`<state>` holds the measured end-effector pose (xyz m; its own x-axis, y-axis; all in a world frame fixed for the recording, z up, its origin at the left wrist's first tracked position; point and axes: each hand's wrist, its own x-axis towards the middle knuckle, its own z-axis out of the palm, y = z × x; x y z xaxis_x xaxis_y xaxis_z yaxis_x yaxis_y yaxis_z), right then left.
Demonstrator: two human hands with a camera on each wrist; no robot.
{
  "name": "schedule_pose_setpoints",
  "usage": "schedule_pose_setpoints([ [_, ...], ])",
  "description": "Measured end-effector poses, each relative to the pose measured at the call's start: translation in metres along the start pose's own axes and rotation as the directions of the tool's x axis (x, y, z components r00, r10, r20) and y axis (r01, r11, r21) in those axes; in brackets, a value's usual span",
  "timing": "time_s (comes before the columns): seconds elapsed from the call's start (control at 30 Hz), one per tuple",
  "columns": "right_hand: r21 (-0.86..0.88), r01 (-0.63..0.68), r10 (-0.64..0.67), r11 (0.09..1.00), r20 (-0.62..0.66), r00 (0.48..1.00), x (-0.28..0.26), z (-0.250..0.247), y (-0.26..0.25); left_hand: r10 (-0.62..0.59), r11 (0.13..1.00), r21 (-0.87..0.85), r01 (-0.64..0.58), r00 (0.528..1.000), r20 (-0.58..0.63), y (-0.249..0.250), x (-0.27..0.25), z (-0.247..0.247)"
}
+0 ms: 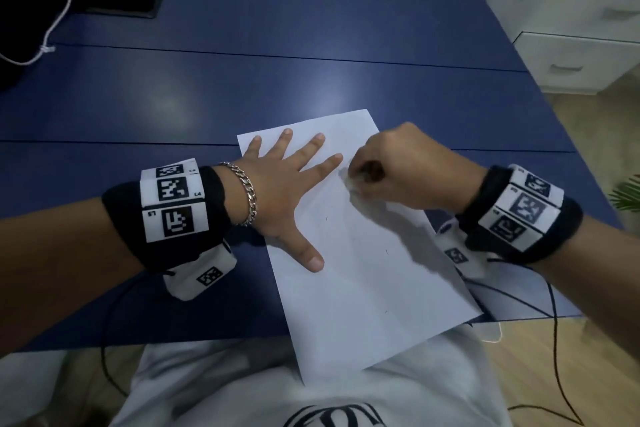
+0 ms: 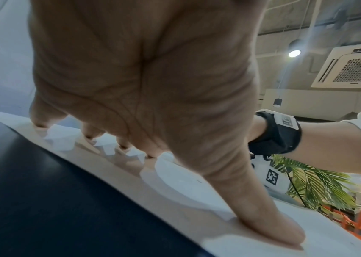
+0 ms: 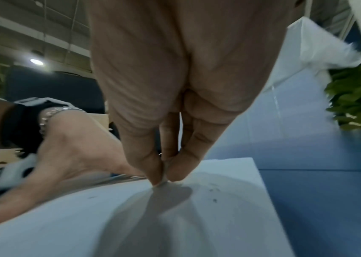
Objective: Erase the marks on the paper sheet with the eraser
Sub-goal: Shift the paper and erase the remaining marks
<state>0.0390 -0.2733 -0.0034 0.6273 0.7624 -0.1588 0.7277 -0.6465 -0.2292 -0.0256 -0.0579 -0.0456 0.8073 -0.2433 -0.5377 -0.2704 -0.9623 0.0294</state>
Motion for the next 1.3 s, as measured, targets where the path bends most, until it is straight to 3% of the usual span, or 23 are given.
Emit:
schedule_pose_setpoints([
  [0.07,-0.015,0.041,-0.041,0.999,0.016,0.999,-0.007,0.005,-0.01,-0.003,1.0,-0.007,0.003,1.0,0.001,0.0,0.0,0.0],
  [0.13,0.014,0.139,-0.14,0.99,0.133,0.981,-0.021,0.013,-0.031,-0.001,1.0,-0.004,0.001,1.0,-0.002,0.0,0.0,0.001],
  [0.2,0.015,0.15,-0.15,0.989,0.187,0.971,-0.024,0.012,-0.031,0.0,1.0,-0.003,0.0,1.0,-0.004,0.0,0.001,0.001],
  [0.37,0.0,-0.012,0.012,1.0,-0.025,1.0,-0.012,0.001,0.001,-0.01,1.0,-0.014,0.01,1.0,0.009,0.0,0.001,0.001],
  [0.43,-0.016,0.046,-0.046,0.999,0.001,0.999,-0.021,0.009,-0.015,-0.012,1.0,-0.012,0.012,1.0,0.005,0.0,0.001,0.001],
  [0.53,0.024,0.11,-0.113,0.994,0.142,0.983,-0.035,0.016,-0.032,-0.011,1.0,-0.014,0.011,1.0,0.004,0.0,0.001,0.001],
  [0.7,-0.008,-0.042,0.041,0.999,-0.044,0.998,-0.022,0.006,-0.001,-0.012,1.0,-0.014,0.012,1.0,0.018,0.0,0.0,0.0],
  [0.87,0.03,0.093,-0.096,0.995,0.141,0.985,-0.05,0.015,-0.031,-0.003,1.0,-0.005,0.003,1.0,0.016,0.0,0.001,0.0],
  [0.97,0.113,-0.025,0.03,0.993,-0.046,0.998,-0.065,-0.003,-0.006,0.046,0.999,0.0,-0.046,0.999,0.004,-0.007,0.003,-0.001],
  [1.03,0.246,-0.153,0.198,0.957,-0.171,0.965,-0.081,-0.016,0.012,0.11,0.994,0.012,-0.109,0.994,-0.02,-0.015,0.003,-0.004],
  [1.13,0.442,-0.236,0.354,0.865,-0.205,0.913,-0.111,-0.014,0.02,0.168,0.981,0.117,-0.155,0.98,-0.108,-0.027,-0.002,-0.011],
  [1.2,0.501,-0.247,0.394,0.829,-0.212,0.894,-0.128,-0.003,0.016,0.115,0.989,0.113,-0.098,0.982,-0.153,-0.031,-0.012,-0.015],
  [1.3,0.502,-0.228,0.381,0.834,-0.226,0.896,-0.146,0.013,0.008,-0.067,0.998,-0.016,0.065,0.989,-0.13,-0.023,-0.039,-0.011],
])
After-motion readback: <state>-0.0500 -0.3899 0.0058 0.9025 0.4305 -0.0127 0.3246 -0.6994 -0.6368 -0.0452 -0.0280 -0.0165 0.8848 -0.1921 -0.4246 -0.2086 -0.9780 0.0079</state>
